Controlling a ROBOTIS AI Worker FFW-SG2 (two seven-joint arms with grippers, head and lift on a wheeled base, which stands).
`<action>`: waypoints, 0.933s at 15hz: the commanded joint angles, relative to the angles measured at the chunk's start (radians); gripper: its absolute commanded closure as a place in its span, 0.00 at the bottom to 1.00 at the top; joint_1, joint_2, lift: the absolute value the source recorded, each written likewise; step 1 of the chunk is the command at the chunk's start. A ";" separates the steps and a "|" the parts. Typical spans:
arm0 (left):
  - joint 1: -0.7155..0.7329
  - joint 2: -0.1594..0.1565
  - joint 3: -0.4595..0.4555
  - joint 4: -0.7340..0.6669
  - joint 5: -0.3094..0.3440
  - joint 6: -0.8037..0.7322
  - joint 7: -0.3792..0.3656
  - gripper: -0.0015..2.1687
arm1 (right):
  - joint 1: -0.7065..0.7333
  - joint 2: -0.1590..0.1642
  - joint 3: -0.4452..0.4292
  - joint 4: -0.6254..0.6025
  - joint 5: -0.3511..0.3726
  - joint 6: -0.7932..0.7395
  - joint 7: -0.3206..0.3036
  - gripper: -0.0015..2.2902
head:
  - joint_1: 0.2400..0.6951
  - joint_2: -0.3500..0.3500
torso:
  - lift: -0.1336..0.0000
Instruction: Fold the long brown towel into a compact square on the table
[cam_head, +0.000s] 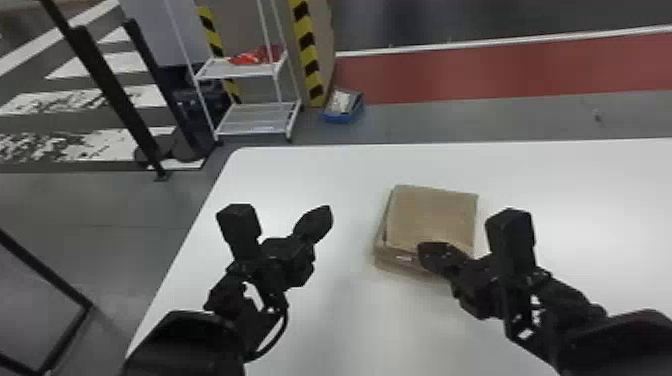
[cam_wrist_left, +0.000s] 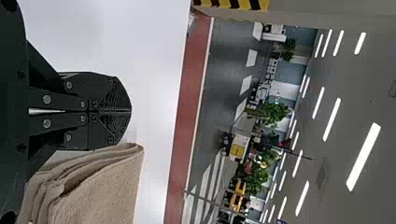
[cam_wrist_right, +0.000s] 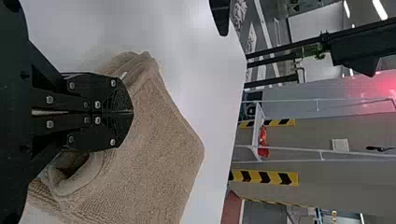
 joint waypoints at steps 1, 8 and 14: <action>-0.001 0.001 -0.008 0.000 -0.004 0.002 0.002 0.87 | 0.022 -0.010 -0.018 -0.001 -0.007 -0.026 0.008 0.88 | 1.00 0.81 | 0.14; -0.012 -0.001 -0.029 0.001 -0.010 0.012 0.011 0.87 | 0.074 -0.015 -0.103 -0.029 -0.030 -0.029 0.068 0.88 | 1.00 0.74 | 0.14; -0.011 -0.001 -0.040 -0.002 -0.018 0.018 0.014 0.87 | 0.108 -0.017 -0.124 -0.104 -0.047 -0.026 0.096 0.87 | 1.00 0.71 | 0.14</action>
